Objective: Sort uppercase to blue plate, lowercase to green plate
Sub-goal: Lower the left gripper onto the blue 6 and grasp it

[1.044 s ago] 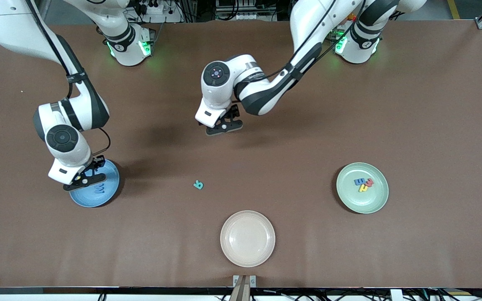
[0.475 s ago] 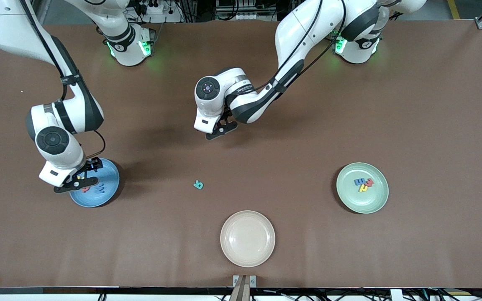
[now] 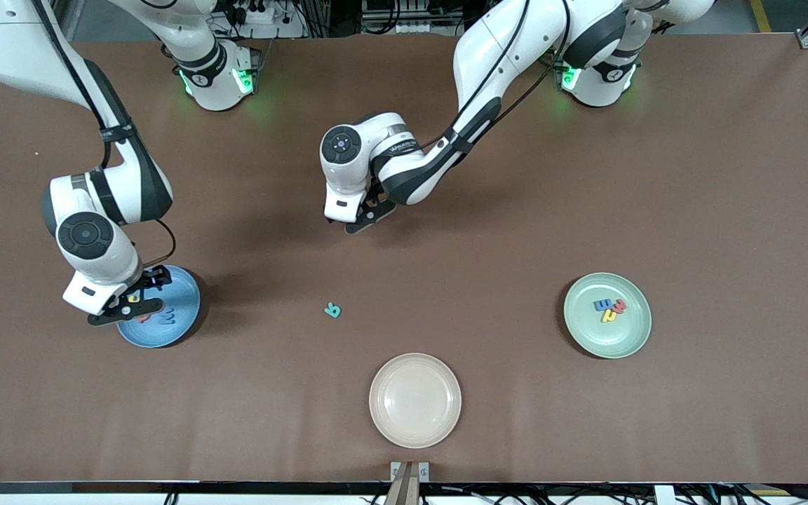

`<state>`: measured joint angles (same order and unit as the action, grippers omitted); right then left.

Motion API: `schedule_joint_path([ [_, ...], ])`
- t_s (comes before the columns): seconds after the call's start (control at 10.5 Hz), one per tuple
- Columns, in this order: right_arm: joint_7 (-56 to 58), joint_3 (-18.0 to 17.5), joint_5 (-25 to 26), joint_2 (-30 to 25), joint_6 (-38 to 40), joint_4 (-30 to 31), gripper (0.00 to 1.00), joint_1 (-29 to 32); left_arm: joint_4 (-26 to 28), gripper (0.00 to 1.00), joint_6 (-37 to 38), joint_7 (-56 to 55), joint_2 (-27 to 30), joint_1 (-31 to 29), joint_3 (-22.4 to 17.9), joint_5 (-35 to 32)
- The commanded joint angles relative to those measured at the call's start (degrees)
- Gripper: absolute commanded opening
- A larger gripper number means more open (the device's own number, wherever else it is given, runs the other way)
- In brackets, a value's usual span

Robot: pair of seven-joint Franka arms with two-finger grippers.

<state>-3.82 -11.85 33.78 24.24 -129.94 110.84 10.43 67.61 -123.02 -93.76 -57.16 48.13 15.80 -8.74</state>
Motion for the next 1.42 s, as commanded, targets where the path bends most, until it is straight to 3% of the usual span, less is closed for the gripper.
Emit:
schedule_joint_path([
  [0.0, -0.22, -0.98, -1.52, 0.46, 0.39, -0.71, 1.00, 0.30, -3.27, 0.98, 0.32, -0.99, -1.90, 2.76, -3.32, 1.18],
  [0.19, -0.13, -1.42, -1.97, 0.28, 0.39, -0.71, 1.00, 0.03, -3.62, 0.91, 0.32, -0.99, -2.34, 3.29, -3.41, 1.18],
  [0.38, -0.05, -2.64, -5.11, 0.19, 0.57, -0.63, 1.00, -0.49, -3.62, 0.90, 0.32, -0.99, -2.78, 3.55, -3.50, 1.10],
  [0.85, -0.22, -3.88, -19.17, -0.16, 3.91, -0.36, 1.00, -2.25, -3.62, 0.77, 0.32, -0.29, -2.78, 4.17, -4.55, 1.10],
  [1.04, -0.75, -3.88, -19.90, -1.12, 5.57, -1.50, 1.00, -2.17, -3.62, 0.75, 0.32, -0.03, -2.78, 4.26, -4.90, 1.10],
  [1.33, -2.50, -3.88, -19.90, -3.76, 6.02, -4.31, 1.00, -2.08, -3.62, 0.63, 0.24, 0.06, -2.78, 4.26, -4.90, 1.10],
])
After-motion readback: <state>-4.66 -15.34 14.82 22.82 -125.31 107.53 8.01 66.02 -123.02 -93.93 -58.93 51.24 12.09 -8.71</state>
